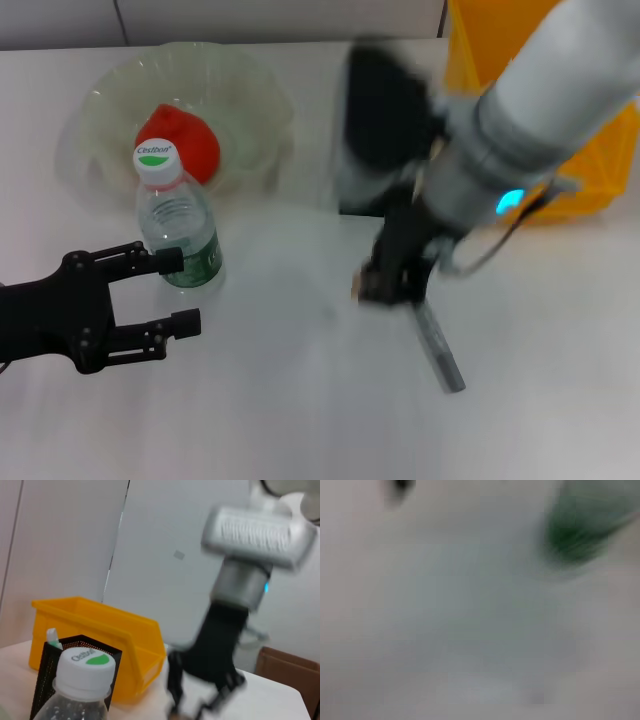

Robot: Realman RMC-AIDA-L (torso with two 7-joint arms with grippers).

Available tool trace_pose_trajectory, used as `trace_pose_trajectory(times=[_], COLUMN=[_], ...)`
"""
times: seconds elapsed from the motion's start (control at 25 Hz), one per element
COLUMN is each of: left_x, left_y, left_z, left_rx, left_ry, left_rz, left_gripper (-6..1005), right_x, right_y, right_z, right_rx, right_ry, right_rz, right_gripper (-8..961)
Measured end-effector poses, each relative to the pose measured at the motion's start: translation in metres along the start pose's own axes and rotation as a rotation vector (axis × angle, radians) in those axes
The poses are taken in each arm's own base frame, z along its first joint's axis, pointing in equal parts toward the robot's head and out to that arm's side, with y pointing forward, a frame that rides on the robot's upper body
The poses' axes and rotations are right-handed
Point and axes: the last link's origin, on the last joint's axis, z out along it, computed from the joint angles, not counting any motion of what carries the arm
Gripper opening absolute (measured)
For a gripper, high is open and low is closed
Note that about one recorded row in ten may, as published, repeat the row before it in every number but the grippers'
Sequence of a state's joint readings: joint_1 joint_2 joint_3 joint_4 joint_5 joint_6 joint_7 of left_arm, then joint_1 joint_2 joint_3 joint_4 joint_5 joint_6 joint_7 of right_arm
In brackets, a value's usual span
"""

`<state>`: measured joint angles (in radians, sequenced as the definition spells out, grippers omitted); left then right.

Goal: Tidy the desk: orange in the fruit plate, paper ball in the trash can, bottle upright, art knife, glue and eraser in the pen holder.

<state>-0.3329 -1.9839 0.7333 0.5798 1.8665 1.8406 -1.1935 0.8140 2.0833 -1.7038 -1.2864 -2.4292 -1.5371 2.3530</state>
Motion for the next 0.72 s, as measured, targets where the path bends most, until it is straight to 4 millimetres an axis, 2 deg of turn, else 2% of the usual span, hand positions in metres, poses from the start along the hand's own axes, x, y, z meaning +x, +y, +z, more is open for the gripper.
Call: trace_pose_trajectory(times=[0.08, 0.12, 0.16, 0.24, 0.28, 0.32, 0.56, 0.72], left_x=[0.000, 0.001, 0.001, 0.001, 0.001, 0.001, 0.002, 0.002], left_y=[0.000, 0.000, -0.001, -0.001, -0.001, -0.001, -0.001, -0.002], left_z=[0.000, 0.000, -0.001, -0.001, -0.001, 0.000, 0.001, 0.001], left_rx=[0.002, 0.006, 0.009, 0.012, 0.012, 0.011, 0.008, 0.006], left_ry=[0.002, 0.006, 0.009, 0.013, 0.013, 0.013, 0.013, 0.012], left_rz=[0.000, 0.000, 0.001, 0.002, 0.002, 0.002, 0.003, 0.004], left_gripper=[786, 786, 786, 786, 786, 786, 786, 787], right_x=[0.004, 0.010, 0.010, 0.017, 0.020, 0.026, 0.032, 0.031], right_y=[-0.017, -0.035, -0.035, -0.053, -0.059, -0.071, -0.083, -0.082], right_z=[-0.033, -0.059, -0.059, -0.072, -0.073, -0.065, -0.045, -0.043], right_rx=[0.110, 0.218, 0.218, 0.298, 0.318, 0.343, 0.344, 0.330], right_ry=[-0.099, -0.201, -0.201, -0.278, -0.295, -0.310, -0.305, -0.299], right_rz=[0.060, 0.129, 0.129, 0.198, 0.221, 0.269, 0.308, 0.308], right_gripper=[256, 256, 256, 256, 256, 257, 257, 429])
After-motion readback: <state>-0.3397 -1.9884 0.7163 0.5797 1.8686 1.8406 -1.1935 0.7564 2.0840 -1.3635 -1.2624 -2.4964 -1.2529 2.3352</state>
